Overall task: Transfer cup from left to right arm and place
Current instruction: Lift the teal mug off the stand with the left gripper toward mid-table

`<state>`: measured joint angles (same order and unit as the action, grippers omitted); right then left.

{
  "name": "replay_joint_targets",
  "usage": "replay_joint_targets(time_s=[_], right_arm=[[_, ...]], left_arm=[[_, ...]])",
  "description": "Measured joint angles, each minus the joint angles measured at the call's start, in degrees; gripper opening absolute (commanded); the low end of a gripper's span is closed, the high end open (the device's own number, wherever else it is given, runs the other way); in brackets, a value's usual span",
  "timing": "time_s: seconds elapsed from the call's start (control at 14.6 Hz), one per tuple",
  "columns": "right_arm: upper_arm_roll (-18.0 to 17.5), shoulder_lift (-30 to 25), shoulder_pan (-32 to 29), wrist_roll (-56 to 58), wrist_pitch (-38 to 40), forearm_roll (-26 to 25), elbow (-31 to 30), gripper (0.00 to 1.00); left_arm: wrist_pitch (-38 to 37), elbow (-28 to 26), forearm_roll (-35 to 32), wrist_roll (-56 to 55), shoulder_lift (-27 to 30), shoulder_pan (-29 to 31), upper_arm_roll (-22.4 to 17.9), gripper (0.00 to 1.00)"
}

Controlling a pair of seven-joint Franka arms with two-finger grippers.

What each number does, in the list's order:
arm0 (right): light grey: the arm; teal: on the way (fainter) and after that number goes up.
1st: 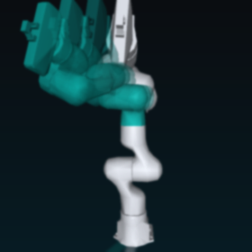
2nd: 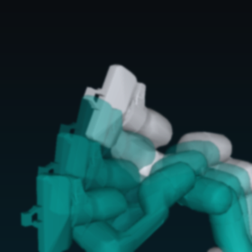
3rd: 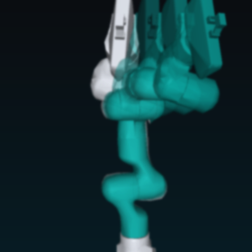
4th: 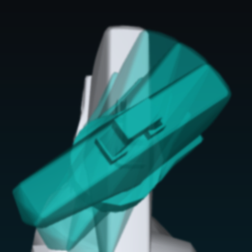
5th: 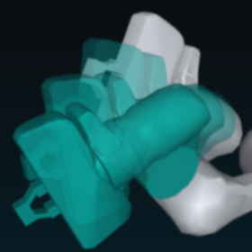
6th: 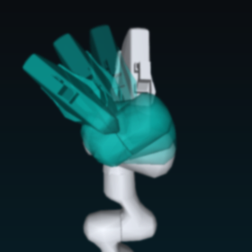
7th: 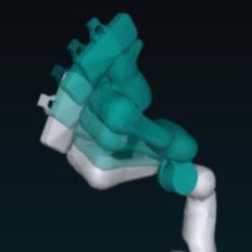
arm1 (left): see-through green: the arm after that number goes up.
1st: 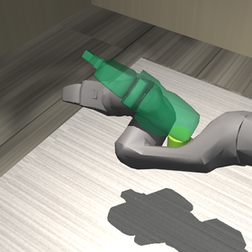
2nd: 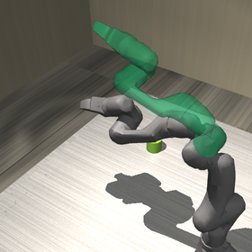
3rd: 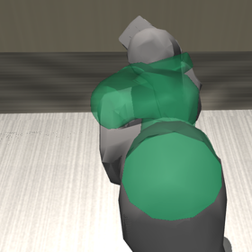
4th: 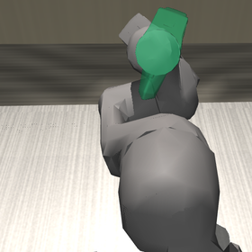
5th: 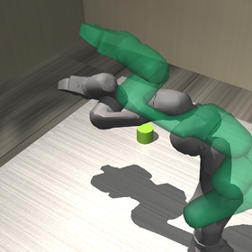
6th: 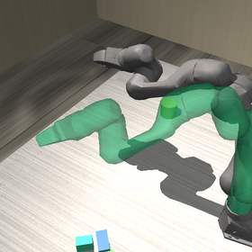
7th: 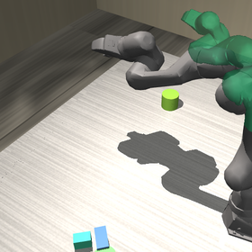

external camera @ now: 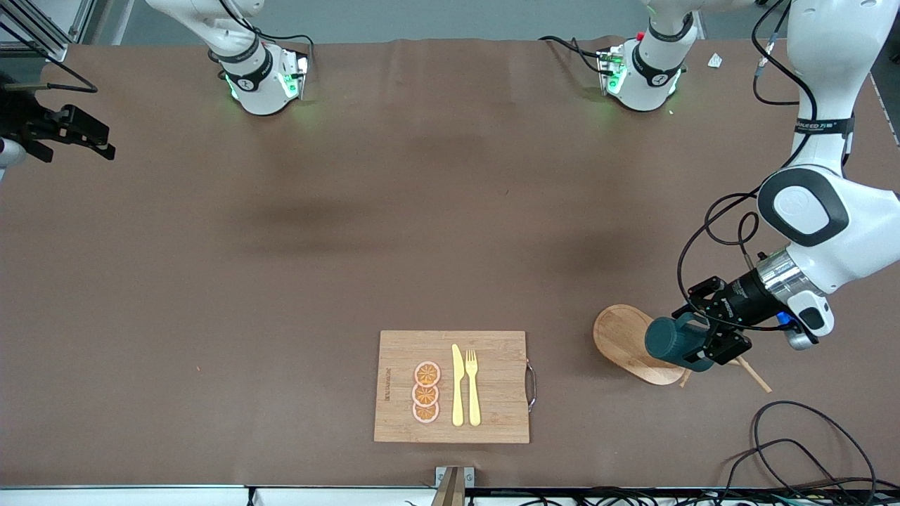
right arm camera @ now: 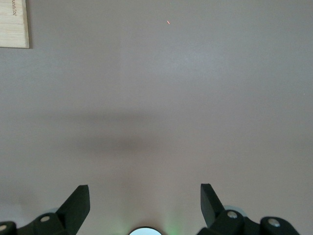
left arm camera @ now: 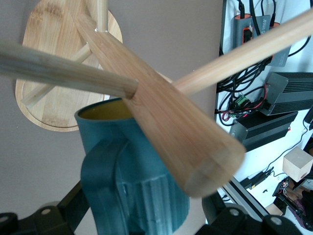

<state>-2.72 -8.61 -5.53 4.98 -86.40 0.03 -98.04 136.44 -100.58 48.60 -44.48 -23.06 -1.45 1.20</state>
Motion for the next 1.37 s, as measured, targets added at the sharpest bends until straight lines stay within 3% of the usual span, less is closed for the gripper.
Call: replay_joint_targets(time_s=[0.07, 0.27, 0.41, 0.69, 0.96, 1.17, 1.37], right_arm=[[0.0, 0.0, 0.0, 0.0, 0.0, 0.0, 0.0, 1.0], [0.0, 0.0, 0.0, 0.0, 0.0, 0.0, 0.0, 1.0], [0.0, 0.0, 0.0, 0.0, 0.1, 0.0, 0.0, 1.0], [0.0, 0.0, 0.0, 0.0, 0.1, 0.0, 0.0, 1.0], [0.0, 0.0, 0.0, 0.0, 0.1, 0.0, 0.0, 1.0], [0.0, 0.0, 0.0, 0.0, 0.0, 0.0, 0.0, 1.0], [-0.1, 0.0, 0.0, 0.0, 0.1, 0.0, 0.0, 1.0]], left_arm=[[0.0, 0.0, 0.3, 0.0, -0.2, 0.0, 0.0, 0.91], [0.0, 0.1, 1.8, 0.0, -0.7, 0.1, 0.0, 0.64], [0.0, 0.2, 2.2, 0.0, -0.7, 0.1, 0.0, 0.53], [0.0, 1.2, 2.7, -2.8, -0.3, -0.1, 1.1, 0.48], [-0.1, 2.5, 1.6, -11.7, 2.6, -1.2, 5.7, 0.48], [-0.1, 5.8, -7.4, -21.3, 3.4, -6.5, 6.8, 0.48], [0.0, 11.5, -21.2, -27.4, 0.2, -14.5, 6.8, 0.47]])
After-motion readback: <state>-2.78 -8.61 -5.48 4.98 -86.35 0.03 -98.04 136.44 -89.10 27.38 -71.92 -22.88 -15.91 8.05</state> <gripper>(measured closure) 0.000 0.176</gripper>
